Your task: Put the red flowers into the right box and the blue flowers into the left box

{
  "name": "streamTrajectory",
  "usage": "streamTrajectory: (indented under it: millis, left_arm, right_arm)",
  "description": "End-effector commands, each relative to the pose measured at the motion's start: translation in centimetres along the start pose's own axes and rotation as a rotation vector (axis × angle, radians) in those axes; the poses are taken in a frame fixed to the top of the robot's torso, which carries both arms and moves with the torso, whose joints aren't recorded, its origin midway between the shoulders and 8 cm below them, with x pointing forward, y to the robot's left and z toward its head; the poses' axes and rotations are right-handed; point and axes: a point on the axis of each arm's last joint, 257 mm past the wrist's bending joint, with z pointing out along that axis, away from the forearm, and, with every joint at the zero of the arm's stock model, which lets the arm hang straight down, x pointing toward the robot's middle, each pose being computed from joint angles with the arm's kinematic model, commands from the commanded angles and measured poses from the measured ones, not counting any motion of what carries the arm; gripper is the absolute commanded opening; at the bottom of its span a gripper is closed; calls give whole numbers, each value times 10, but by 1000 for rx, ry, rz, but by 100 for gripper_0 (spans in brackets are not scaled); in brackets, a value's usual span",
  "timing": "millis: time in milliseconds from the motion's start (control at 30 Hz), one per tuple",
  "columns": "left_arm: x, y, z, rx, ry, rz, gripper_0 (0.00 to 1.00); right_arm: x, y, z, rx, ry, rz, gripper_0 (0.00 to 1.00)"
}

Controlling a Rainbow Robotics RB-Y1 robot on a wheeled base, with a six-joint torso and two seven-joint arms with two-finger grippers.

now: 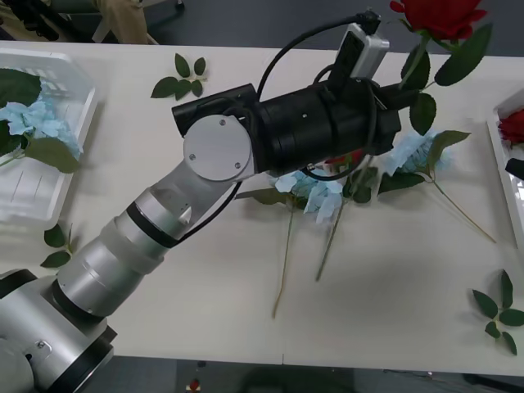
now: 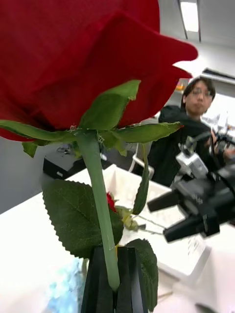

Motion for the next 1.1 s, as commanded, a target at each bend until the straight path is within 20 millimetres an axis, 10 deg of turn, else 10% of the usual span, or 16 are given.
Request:
streamTrajectory:
  millis: [33, 1100]
  left_arm:
    - [-21, 3, 2, -16, -55, -10, 0]
    - [-23, 2, -1, -9, -73, -64, 0]
  right_arm:
    - [-12, 26, 1, -71, -66, 41, 87]
    - [-7, 207, 36, -595, -210, 375, 87]
